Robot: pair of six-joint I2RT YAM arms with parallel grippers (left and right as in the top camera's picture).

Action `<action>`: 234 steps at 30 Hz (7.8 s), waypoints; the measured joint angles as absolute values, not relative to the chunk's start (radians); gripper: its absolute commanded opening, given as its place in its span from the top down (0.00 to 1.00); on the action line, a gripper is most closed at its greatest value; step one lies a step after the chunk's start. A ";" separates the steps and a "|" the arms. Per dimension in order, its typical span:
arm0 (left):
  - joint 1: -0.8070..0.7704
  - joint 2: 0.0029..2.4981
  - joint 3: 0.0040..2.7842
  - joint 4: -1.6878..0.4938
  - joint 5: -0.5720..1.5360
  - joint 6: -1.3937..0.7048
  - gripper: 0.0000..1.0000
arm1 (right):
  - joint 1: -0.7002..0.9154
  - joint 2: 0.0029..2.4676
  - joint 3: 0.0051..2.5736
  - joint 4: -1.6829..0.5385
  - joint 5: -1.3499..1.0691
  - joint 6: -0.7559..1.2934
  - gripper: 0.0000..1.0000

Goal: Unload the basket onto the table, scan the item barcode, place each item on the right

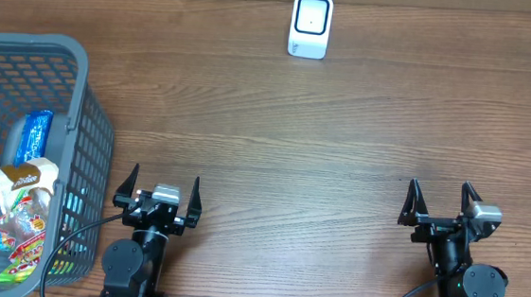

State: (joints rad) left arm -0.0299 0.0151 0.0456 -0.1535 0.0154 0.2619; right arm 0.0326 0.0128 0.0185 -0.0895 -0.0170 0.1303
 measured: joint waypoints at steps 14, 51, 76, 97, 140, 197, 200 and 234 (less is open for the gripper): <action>-0.030 0.015 0.045 -0.154 0.015 0.262 0.00 | 0.033 0.013 0.019 -0.090 -0.017 0.130 0.00; -0.030 0.015 0.045 -0.154 0.016 0.262 0.00 | 0.033 0.013 0.019 -0.090 -0.017 0.130 0.00; -0.030 0.015 0.045 -0.154 0.015 0.262 0.00 | 0.033 0.013 0.019 -0.090 -0.017 0.130 0.00; -0.030 0.015 0.045 -0.154 0.015 0.262 0.00 | 0.033 0.013 0.019 -0.090 -0.014 0.130 0.00; -0.030 0.015 0.058 -0.158 0.016 0.158 0.00 | 0.033 0.013 0.019 0.002 -0.011 0.130 0.00; -0.030 1.064 1.847 -1.111 -0.036 0.131 0.00 | 0.027 0.602 1.036 -0.574 -0.171 0.129 0.00; -0.030 1.162 2.010 -1.257 -0.067 0.131 0.00 | 0.027 0.721 1.192 -0.746 -0.195 0.128 0.00; 0.787 1.361 2.069 -1.682 -0.279 -0.441 0.00 | 0.027 1.212 1.423 -1.018 -0.240 0.127 0.00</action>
State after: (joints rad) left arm 0.7872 1.3613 2.0693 -1.6821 -0.2794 -0.4408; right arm 0.0269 1.2121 1.4235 -1.0183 -0.2398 0.1272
